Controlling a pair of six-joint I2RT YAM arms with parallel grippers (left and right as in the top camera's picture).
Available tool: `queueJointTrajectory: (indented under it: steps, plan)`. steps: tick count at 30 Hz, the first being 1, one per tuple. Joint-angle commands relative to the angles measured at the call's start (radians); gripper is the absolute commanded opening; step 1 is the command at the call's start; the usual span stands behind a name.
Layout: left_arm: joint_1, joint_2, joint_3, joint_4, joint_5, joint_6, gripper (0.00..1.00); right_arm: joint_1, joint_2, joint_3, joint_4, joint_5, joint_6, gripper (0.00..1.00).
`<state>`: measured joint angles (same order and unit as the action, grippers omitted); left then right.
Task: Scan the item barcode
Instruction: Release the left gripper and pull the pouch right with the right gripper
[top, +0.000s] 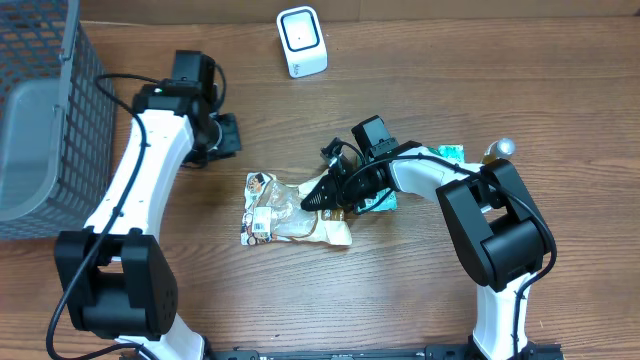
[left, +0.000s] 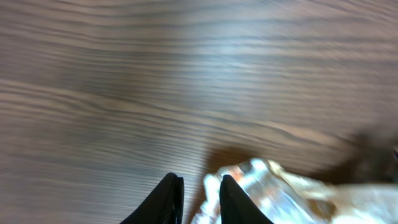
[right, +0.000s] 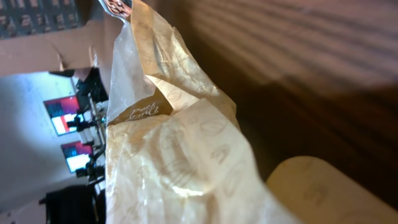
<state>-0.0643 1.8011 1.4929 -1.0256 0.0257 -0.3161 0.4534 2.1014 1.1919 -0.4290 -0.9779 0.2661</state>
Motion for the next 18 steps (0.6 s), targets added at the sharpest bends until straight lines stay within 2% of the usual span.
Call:
queueJointTrajectory:
  steps: [1, 3, 5, 6, 7, 8, 9, 14, 18]
  plan:
    - [0.059, -0.004, 0.021, -0.012, -0.09, -0.025, 0.26, -0.01, -0.052, -0.007, -0.034, -0.064, -0.083, 0.17]
    - [0.086, -0.004, 0.021, -0.024, -0.097, -0.025, 0.31, -0.019, -0.08, -0.007, -0.074, -0.063, -0.124, 0.17]
    - [0.12, -0.004, 0.02, -0.037, -0.096, -0.025, 0.44, -0.033, -0.124, -0.007, -0.13, -0.063, -0.182, 0.17]
    - [0.137, -0.004, 0.019, -0.043, -0.097, -0.024, 0.61, -0.039, -0.148, -0.007, -0.156, -0.063, -0.209, 0.17]
    - [0.144, -0.004, 0.019, -0.047, -0.097, -0.024, 0.73, -0.042, -0.159, -0.007, -0.167, -0.063, -0.22, 0.17]
    - [0.153, -0.004, 0.019, -0.05, -0.096, -0.024, 0.92, -0.043, -0.176, -0.007, -0.18, -0.063, -0.232, 0.17]
    - [0.16, -0.004, 0.019, -0.052, -0.096, -0.024, 1.0, -0.043, -0.19, -0.007, -0.191, -0.063, -0.244, 0.16]
    - [0.168, -0.004, 0.019, -0.05, -0.095, -0.024, 1.0, -0.043, -0.229, -0.007, -0.234, -0.064, -0.275, 0.07]
    - [0.167, -0.004, 0.019, -0.047, -0.095, -0.024, 1.0, -0.043, -0.229, -0.007, -0.255, -0.063, -0.275, 0.04]
